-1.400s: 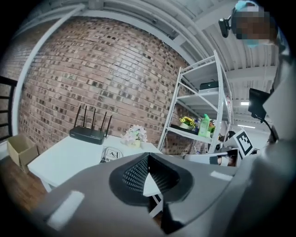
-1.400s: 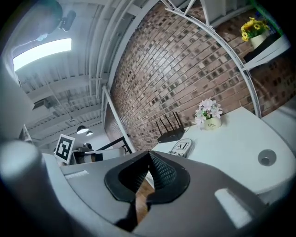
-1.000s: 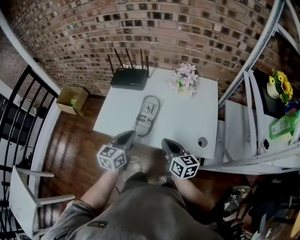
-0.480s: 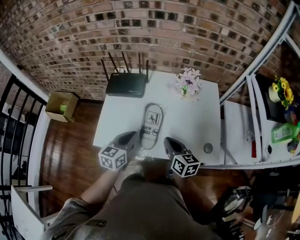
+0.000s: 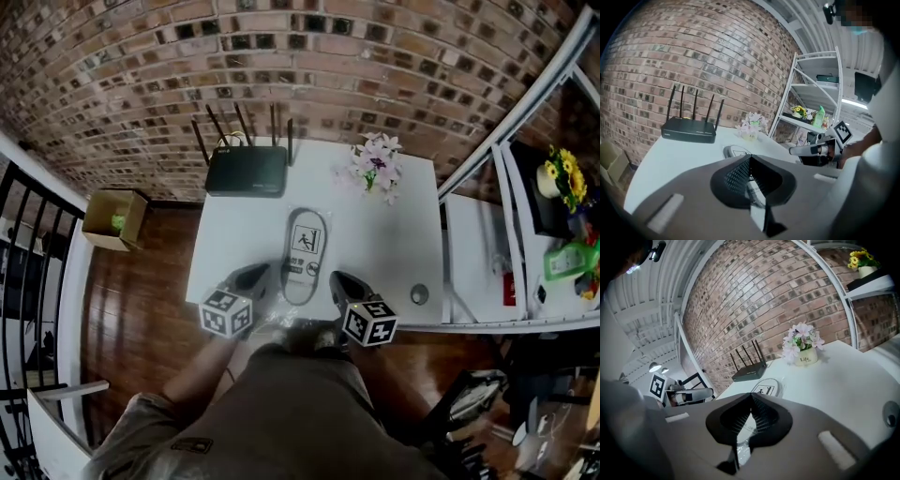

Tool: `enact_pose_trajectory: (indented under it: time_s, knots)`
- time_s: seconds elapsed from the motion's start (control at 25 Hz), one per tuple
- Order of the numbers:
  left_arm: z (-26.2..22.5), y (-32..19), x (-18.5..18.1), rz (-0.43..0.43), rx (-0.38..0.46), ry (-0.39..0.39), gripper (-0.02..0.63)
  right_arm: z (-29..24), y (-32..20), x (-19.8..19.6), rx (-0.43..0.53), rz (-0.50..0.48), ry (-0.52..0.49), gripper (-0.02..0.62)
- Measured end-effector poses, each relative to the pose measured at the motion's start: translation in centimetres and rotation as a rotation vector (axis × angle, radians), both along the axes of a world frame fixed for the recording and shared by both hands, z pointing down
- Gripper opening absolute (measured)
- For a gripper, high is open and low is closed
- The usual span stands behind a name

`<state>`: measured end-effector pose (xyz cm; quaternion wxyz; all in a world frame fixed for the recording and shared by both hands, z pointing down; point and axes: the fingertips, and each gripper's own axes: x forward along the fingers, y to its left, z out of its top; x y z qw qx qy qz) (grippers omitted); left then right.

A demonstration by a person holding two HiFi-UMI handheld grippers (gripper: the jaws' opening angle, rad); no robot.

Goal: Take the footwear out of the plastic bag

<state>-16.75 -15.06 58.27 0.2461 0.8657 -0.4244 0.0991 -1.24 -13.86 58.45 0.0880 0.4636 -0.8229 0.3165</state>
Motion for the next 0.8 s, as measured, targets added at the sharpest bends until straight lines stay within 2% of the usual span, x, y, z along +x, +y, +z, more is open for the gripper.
enact_pose_trajectory:
  time_s: [0.12, 0.2, 0.32, 0.44, 0.56, 0.68, 0.8]
  knots:
    - [1.2, -0.1, 0.7, 0.051, -0.019, -0.04, 0.003, 0.7, -0.4, 0.0, -0.011, -0.006, -0.002, 0.016]
    - [2.2, -0.2, 1.2, 0.083, -0.036, -0.065, 0.007, 1.3, -0.6, 0.1, -0.022, -0.016, 0.002, 0.048]
    - [3.9, -0.4, 1.9, 0.128, -0.062, -0.113, 0.066, 2.1, -0.5, 0.5, -0.039, -0.021, 0.009, 0.064]
    - [5.6, -0.5, 2.5, 0.172, -0.126, -0.137, 0.123, 2.7, -0.1, 0.8, -0.054, -0.017, 0.016, 0.064]
    - [6.6, -0.7, 3.0, 0.195, -0.199, -0.124, 0.159, 3.1, 0.4, 1.0, -0.068, -0.013, 0.021, 0.064]
    - [8.4, -0.7, 3.4, 0.223, -0.268, -0.12, 0.16, 3.4, 0.7, 1.1, -0.078, -0.017, 0.028, 0.064]
    - [10.4, 0.0, 4.0, 0.256, -0.338, -0.158, 0.155, 3.7, 1.2, 1.3, -0.088, -0.022, 0.034, 0.064]
